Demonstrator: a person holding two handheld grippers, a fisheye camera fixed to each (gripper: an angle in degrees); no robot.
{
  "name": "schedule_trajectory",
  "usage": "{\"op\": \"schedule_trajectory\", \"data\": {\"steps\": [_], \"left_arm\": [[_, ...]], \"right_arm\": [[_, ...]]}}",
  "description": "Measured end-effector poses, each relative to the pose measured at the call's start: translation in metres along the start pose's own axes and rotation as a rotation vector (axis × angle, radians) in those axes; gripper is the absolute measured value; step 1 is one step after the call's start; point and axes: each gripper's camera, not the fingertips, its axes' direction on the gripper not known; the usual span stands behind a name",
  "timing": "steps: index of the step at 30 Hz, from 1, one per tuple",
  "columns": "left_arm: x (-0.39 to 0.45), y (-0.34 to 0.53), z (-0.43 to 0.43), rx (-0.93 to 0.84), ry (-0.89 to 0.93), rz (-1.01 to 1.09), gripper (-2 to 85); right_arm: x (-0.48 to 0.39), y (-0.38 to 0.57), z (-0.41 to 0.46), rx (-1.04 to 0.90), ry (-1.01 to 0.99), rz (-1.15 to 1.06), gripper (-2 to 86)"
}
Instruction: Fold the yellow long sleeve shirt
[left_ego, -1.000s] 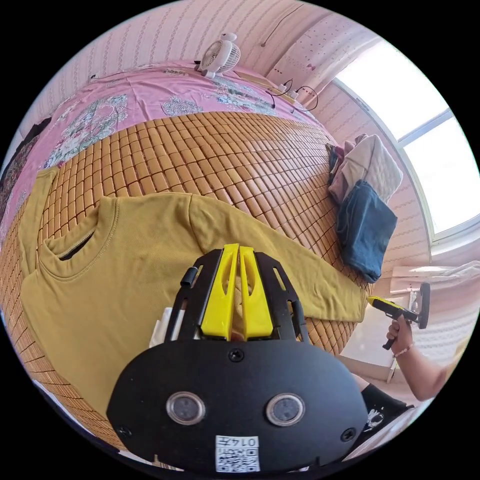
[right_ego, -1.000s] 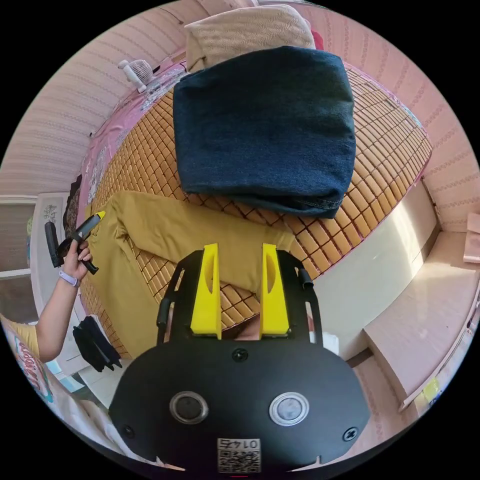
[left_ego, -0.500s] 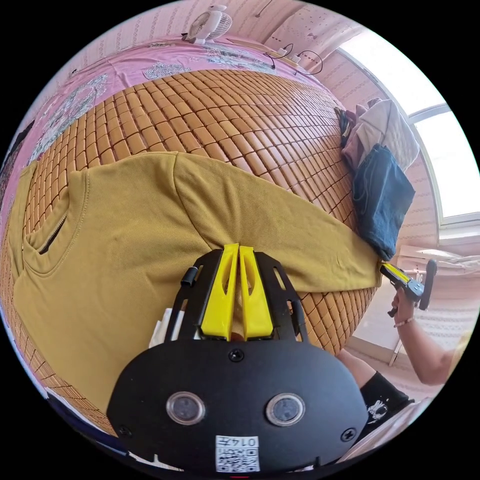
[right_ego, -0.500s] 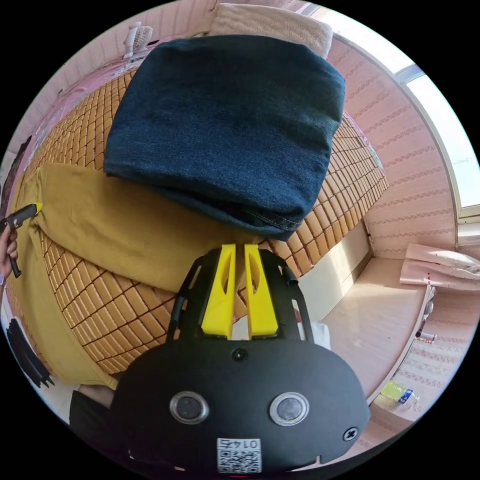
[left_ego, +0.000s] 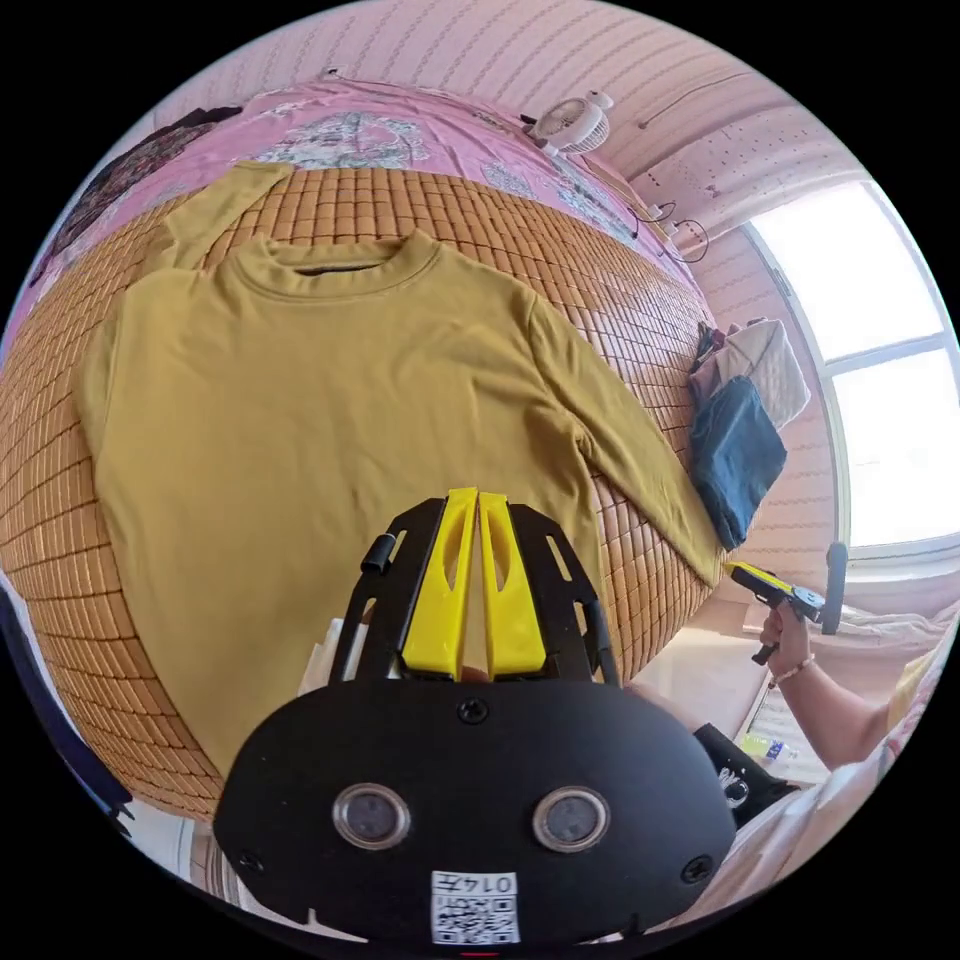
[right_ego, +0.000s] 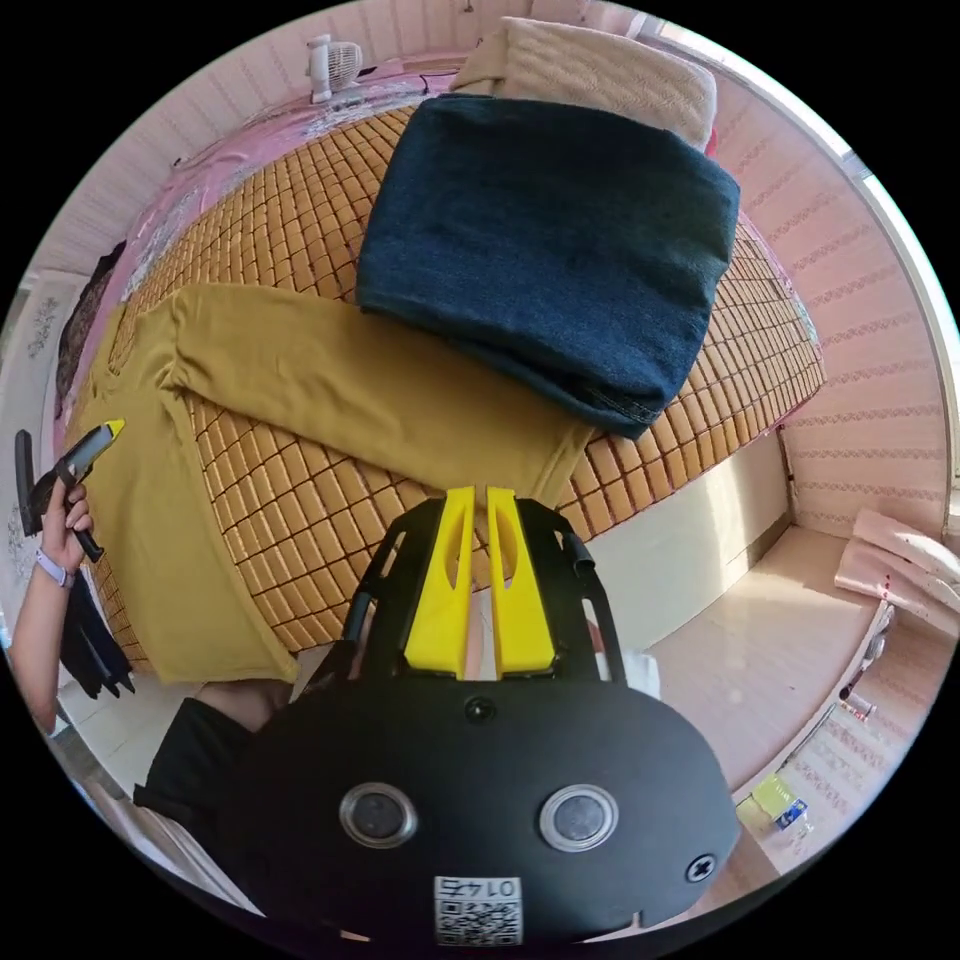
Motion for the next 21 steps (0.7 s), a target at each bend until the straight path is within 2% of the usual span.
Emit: {"op": "schedule_trajectory", "data": {"steps": [5,7,13,17,18,21], "left_arm": [[-0.063,0.066,-0.051,0.054,-0.103,-0.240,-1.0],[-0.076,0.083,-0.067,0.093,-0.141,-0.297,-1.0],[-0.092,0.121,-0.093,0.118,-0.277,-0.329,-1.0],[-0.100,0.140,-0.090,0.056,-0.293,-0.344,-1.0],[-0.101,0.144,-0.093,0.085,-0.289,-0.339,-1.0],[-0.105,0.155,-0.104,0.132,-0.250,-0.329,-1.0]], "right_arm": [[-0.115,-0.064,0.000,0.127,-0.232,-0.351,0.3],[-0.189,-0.109,0.007,0.151,-0.303,-0.508,0.6],[-0.401,-0.177,0.017,0.162,-0.389,-0.910,3.3],[-0.511,-0.204,0.048,0.071,-0.463,-0.971,6.5],[-0.544,-0.213,0.062,0.036,-0.466,-0.973,7.6],[-0.608,-0.235,0.100,-0.011,-0.383,-0.891,11.0]]}}
